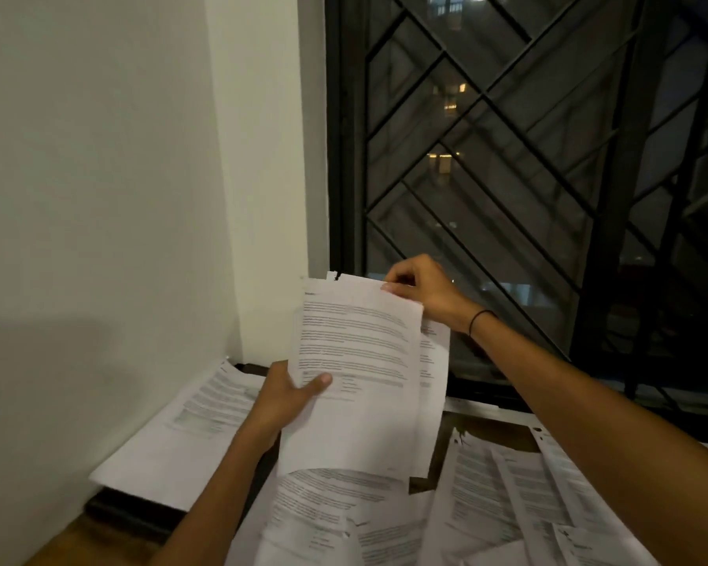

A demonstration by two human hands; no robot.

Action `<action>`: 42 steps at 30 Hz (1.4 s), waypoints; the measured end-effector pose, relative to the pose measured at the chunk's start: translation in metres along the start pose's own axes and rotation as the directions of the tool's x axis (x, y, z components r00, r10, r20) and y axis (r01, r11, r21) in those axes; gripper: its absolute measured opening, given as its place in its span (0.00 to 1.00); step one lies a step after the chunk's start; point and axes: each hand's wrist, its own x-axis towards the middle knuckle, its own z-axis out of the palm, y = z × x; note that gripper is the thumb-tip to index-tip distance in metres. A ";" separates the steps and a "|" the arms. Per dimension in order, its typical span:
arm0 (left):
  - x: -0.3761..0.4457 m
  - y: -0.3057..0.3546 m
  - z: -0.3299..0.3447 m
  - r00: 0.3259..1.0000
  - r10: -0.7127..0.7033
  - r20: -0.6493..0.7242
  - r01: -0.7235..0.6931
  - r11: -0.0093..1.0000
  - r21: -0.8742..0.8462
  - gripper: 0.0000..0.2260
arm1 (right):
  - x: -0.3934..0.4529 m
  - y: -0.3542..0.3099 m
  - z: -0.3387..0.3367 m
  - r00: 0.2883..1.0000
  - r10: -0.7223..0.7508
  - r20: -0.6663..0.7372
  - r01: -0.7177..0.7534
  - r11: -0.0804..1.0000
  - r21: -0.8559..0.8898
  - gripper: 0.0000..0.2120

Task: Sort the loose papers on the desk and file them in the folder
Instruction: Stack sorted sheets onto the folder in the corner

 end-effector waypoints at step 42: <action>-0.010 0.003 0.010 0.999 -0.034 0.038 0.039 0.989 -0.140 0.19 | -0.101 0.022 0.095 0.945 0.324 -0.051 -0.177 0.634 0.752 0.16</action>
